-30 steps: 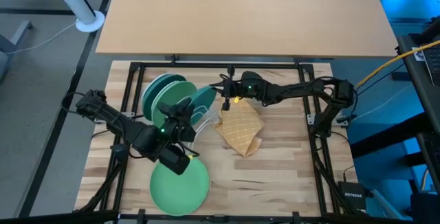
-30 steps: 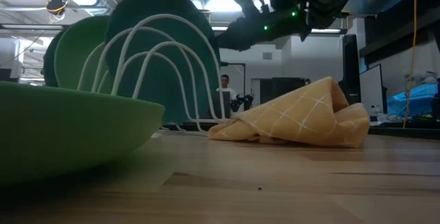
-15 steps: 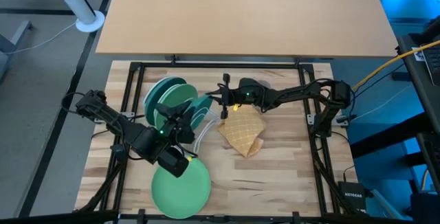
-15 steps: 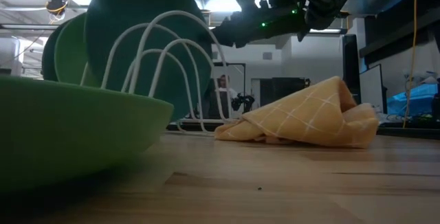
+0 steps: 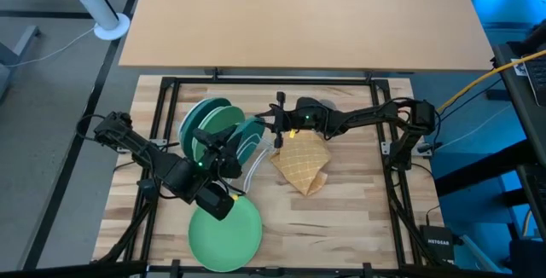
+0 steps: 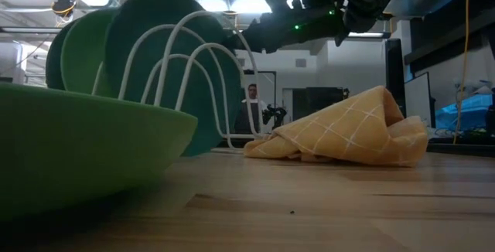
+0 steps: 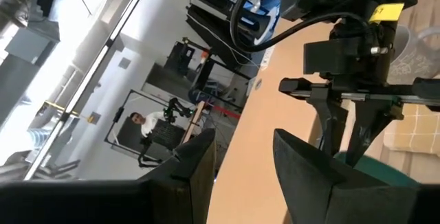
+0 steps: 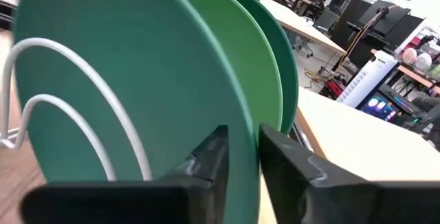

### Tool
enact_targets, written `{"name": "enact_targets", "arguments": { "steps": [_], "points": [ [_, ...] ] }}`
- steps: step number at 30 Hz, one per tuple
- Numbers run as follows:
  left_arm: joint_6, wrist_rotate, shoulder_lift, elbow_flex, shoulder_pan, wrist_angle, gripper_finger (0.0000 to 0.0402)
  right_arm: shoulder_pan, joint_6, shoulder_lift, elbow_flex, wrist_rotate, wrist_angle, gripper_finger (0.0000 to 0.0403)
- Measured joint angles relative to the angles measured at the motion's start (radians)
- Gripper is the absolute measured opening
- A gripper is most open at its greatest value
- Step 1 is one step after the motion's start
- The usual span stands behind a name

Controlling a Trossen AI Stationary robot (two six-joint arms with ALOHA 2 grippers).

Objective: Sort dishes
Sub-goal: Put the left dark green plate into the dish rack, then put the left light green plate into the dish rack

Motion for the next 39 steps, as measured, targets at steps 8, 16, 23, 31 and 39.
{"name": "enact_targets", "arguments": {
  "steps": [8,16,23,31,39],
  "points": [
    [-0.041,0.0,0.0,0.0,0.0,0.0,0.0137,0.0,0.018,0.0,0.0,0.019,0.003,0.0137],
    [-0.184,0.003,0.0,0.0,-0.02,0.013,0.0137,0.0,0.018,0.0,0.0,0.238,0.015,0.0139],
    [-0.426,0.266,0.0,-0.001,-0.076,0.033,0.0137,0.0,0.019,-0.019,0.0,0.35,0.006,0.0138],
    [-0.797,0.837,0.001,-0.001,-0.133,0.024,0.0137,0.045,0.021,-0.092,0.0,0.398,-0.024,0.0138],
    [-1.111,1.034,0.001,-0.035,-0.218,-0.09,0.0137,0.164,0.023,-0.134,0.0,0.459,-0.029,0.0138]
  ]
}}
